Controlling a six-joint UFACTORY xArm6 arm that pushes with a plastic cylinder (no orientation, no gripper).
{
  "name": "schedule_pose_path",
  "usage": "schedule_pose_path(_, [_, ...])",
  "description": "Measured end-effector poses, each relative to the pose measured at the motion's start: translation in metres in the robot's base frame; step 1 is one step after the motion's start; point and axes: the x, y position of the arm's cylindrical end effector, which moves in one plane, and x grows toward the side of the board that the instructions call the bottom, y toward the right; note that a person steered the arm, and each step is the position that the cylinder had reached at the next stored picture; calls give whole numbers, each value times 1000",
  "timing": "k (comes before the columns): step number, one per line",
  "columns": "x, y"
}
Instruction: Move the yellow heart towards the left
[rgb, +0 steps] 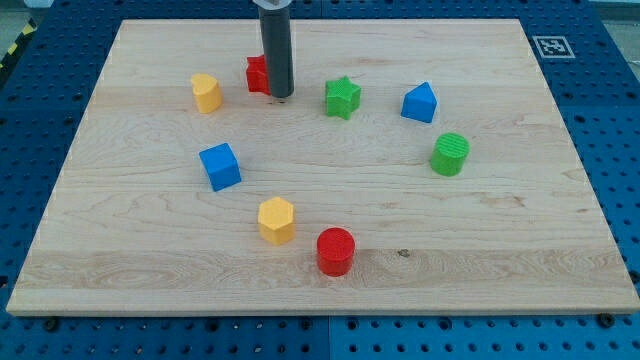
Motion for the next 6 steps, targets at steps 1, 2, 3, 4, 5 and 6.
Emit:
schedule_pose_path(1, [1, -6])
schedule_pose_path(2, [6, -36])
schedule_pose_path(3, [6, -77])
schedule_pose_path(4, [-16, -118])
schedule_pose_path(5, [-33, -122])
schedule_pose_path(6, [-45, -110])
